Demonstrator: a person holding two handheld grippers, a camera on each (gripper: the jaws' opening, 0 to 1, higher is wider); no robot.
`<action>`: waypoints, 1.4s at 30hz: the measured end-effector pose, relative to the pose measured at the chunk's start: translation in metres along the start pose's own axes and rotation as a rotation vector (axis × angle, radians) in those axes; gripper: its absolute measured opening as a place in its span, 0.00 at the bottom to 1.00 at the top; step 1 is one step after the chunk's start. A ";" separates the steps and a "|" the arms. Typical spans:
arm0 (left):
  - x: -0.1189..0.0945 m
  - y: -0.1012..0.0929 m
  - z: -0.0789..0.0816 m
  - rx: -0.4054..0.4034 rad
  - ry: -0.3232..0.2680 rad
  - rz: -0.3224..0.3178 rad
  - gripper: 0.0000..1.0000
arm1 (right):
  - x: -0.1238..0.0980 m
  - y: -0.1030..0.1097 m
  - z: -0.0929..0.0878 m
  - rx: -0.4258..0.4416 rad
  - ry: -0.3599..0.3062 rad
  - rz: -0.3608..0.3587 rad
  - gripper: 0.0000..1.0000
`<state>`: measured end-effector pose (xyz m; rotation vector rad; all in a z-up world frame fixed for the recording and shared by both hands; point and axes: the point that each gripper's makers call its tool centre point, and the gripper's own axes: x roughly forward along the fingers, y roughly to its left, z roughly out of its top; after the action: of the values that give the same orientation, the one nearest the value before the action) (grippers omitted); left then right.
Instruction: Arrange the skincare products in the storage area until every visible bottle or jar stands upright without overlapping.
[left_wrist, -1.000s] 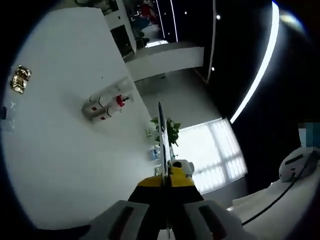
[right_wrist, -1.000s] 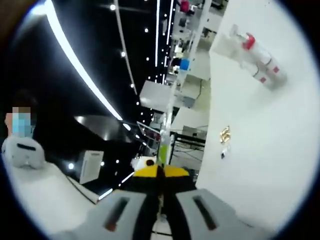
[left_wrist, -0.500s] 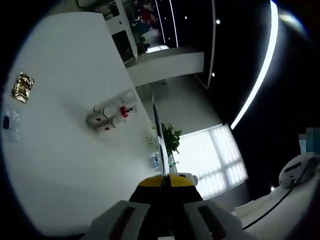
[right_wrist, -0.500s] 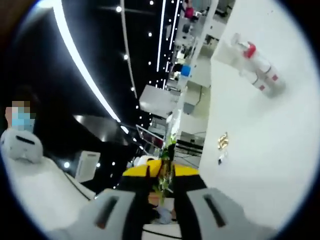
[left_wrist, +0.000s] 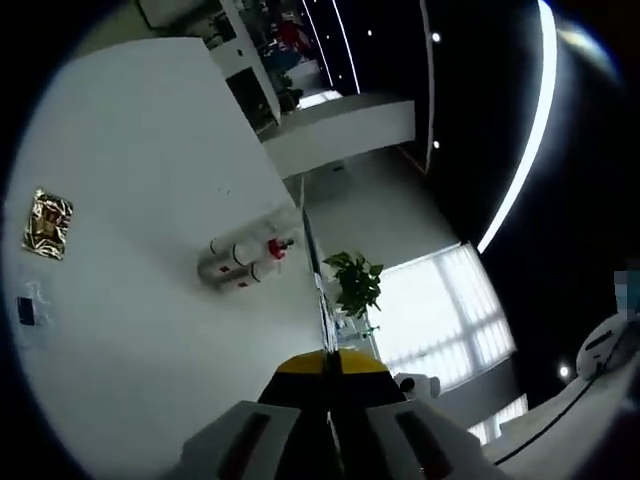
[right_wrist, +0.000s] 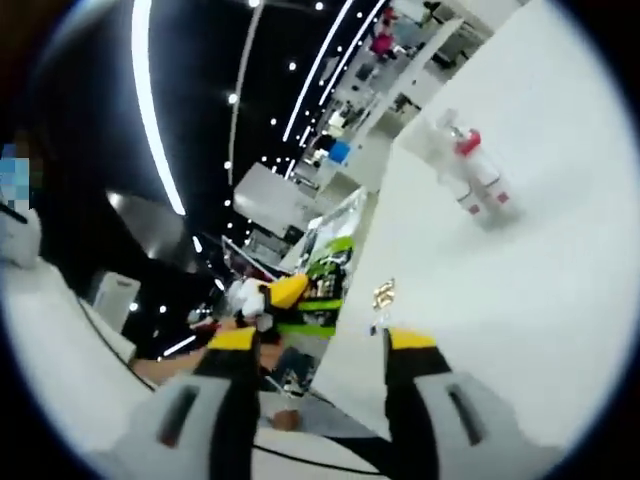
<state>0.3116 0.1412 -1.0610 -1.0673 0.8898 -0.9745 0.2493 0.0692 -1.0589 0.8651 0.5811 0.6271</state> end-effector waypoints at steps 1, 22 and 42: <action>0.000 0.002 0.001 0.001 -0.002 0.003 0.00 | -0.001 -0.003 0.000 -0.001 -0.002 -0.018 0.56; 0.037 0.095 0.066 -0.044 -0.009 0.117 0.00 | -0.046 -0.075 -0.003 -0.252 -0.006 -0.504 0.74; 0.099 0.145 0.079 -0.053 0.101 0.211 0.00 | -0.073 -0.088 -0.024 -0.192 -0.019 -0.632 0.74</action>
<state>0.4452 0.0975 -1.1925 -0.9539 1.0928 -0.8376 0.2066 -0.0137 -1.1290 0.4643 0.7203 0.0948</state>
